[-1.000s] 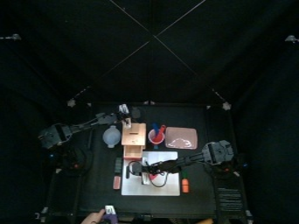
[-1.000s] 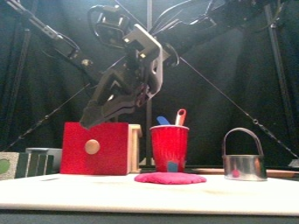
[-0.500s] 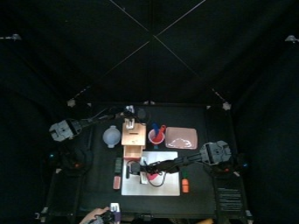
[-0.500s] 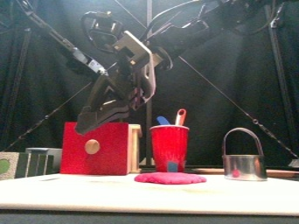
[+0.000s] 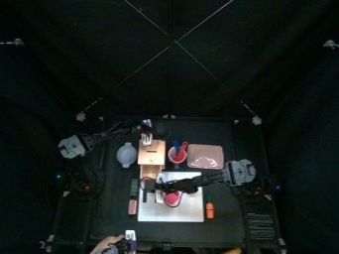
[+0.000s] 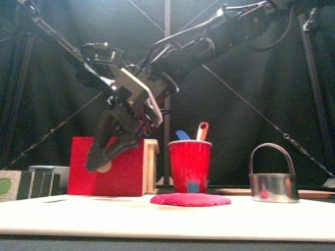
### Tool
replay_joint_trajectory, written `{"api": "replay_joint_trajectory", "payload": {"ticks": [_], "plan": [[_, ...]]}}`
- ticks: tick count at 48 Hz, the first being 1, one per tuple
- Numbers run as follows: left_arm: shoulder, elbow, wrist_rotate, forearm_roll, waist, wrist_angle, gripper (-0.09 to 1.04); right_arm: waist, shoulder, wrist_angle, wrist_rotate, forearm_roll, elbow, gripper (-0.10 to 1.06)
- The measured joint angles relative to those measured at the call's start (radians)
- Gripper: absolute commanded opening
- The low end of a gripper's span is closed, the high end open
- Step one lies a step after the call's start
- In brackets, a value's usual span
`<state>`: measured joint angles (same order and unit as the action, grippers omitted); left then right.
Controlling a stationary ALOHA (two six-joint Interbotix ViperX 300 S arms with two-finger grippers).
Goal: Get the cutter from the drawer then cut the dough then place the extra dough in the bowl
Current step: Shut the drawer
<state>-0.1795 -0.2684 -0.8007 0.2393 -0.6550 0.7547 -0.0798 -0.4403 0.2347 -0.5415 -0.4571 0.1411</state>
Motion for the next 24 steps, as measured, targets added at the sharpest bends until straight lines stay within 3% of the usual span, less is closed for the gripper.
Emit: {"api": "replay_joint_trajectory", "payload": {"ticks": [24], "plan": [[-0.018, 0.0, -0.005, -0.002, 0.002, -0.002, 0.36, 0.018, -0.018, 0.086, 0.0, -0.037, -0.032, 0.17]]}}
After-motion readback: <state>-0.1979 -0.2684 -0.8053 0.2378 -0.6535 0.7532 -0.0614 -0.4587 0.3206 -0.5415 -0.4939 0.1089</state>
